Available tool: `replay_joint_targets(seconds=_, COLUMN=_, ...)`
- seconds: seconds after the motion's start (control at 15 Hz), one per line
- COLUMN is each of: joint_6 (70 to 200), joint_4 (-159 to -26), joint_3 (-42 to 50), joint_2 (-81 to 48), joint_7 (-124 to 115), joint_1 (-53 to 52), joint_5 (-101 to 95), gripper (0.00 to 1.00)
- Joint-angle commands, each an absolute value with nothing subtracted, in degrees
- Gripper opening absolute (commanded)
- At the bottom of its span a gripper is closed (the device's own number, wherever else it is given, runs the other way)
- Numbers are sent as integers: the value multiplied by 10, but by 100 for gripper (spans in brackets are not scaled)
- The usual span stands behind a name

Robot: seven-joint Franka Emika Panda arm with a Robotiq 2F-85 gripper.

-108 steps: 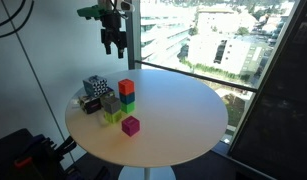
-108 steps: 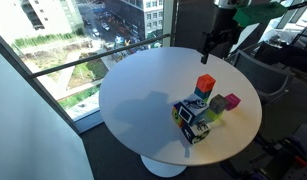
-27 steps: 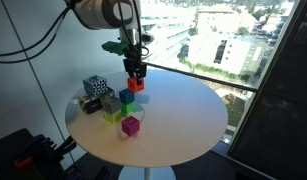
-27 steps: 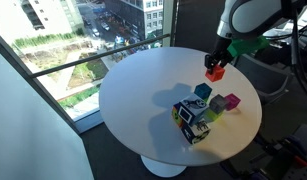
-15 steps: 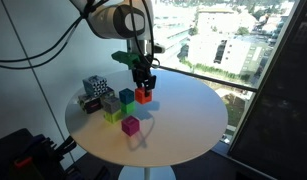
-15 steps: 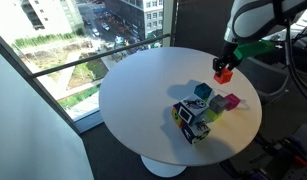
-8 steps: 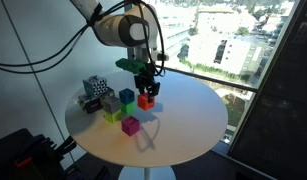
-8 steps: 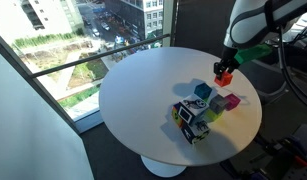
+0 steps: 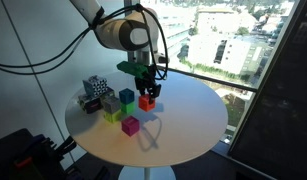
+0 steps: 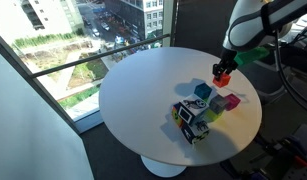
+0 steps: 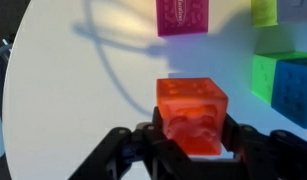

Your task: Put the orange block on the table

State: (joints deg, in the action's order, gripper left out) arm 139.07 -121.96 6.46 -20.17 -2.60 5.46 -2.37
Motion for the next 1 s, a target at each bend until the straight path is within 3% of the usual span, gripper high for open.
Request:
replay_joint_targets(seconds=0.0, joint_6=1389, joint_4=-1219, joint_3=64, joint_2=-202, joint_7=-25, joint_1=55, joint_5=-23, gripper=54)
replay_joint_targets(seconds=0.33, joint_6=1389, joint_4=-1219, joint_3=64, joint_2=-202, joint_7=-25, joint_1=55, joint_5=-23, gripper=54)
replay_joint_targets(seconds=0.4, joint_6=1389, joint_4=-1219, joint_3=64, joint_2=-202, joint_7=-25, joint_1=55, joint_5=-23, gripper=29)
replay_joint_targets(seconds=0.93, joint_6=1454, joint_4=-1263, joint_3=62, joint_2=-199, joint_7=-35, joint_1=43, joint_5=-24, gripper=29)
